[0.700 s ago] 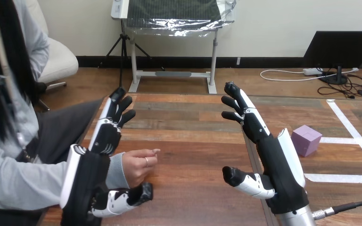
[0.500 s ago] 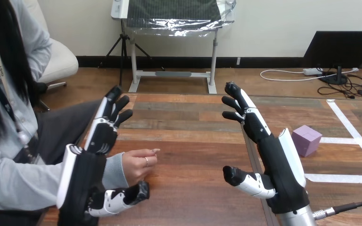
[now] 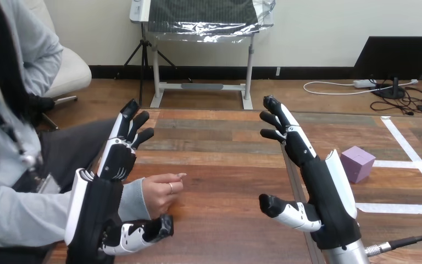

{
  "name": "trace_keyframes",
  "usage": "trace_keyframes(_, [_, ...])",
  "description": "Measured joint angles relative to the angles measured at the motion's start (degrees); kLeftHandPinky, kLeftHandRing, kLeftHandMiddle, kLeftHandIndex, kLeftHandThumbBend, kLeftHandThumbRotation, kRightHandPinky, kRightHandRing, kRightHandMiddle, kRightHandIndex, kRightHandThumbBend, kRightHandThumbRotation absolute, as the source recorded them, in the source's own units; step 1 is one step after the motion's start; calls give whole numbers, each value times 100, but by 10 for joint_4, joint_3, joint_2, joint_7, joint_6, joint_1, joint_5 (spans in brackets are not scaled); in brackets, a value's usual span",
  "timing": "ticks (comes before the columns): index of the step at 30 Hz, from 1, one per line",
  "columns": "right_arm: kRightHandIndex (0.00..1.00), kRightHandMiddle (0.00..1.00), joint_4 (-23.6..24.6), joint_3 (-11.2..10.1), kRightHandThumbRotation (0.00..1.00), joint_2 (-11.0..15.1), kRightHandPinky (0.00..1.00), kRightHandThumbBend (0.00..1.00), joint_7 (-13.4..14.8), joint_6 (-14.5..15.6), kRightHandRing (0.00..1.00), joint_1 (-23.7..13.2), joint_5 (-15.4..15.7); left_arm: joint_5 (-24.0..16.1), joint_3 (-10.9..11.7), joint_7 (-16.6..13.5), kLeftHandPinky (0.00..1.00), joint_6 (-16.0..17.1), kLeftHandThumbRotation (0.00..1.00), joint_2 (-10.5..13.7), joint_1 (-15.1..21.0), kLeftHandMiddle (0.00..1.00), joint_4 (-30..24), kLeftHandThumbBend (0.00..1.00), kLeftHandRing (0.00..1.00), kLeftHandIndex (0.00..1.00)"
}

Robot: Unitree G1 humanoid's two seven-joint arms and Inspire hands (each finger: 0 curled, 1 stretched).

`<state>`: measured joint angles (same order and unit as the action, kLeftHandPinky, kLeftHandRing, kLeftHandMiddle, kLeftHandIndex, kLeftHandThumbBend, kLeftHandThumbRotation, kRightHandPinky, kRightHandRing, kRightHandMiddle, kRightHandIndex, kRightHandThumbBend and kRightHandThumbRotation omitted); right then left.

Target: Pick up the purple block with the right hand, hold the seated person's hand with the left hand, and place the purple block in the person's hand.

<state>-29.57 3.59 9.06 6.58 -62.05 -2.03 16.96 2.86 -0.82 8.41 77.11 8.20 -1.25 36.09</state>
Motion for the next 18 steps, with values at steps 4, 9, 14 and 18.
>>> trace_keyframes(4, [96, 96, 10, 0, 87, 1, 83, 100, 0, 5, 93, 2, 5, -1, -2, 1, 88, -1, 71, 0, -5, 99, -7, 100, 95, 97])
trace_keyframes(9, [96, 97, 37, 0, 88, 3, 84, 100, -2, 15, 94, 12, 12, -10, -1, 1, 87, -10, 72, -1, -21, 98, -36, 100, 94, 97])
trace_keyframes(14, [97, 97, 74, -1, 88, 4, 86, 100, -5, 32, 95, 27, 21, -25, 1, 0, 84, -13, 71, 0, -41, 97, -65, 100, 93, 97])
trace_keyframes(18, [97, 97, 110, -1, 87, 5, 86, 100, -11, 48, 95, 41, 29, -31, 1, 0, 83, -18, 69, 1, -57, 97, -89, 100, 92, 97])
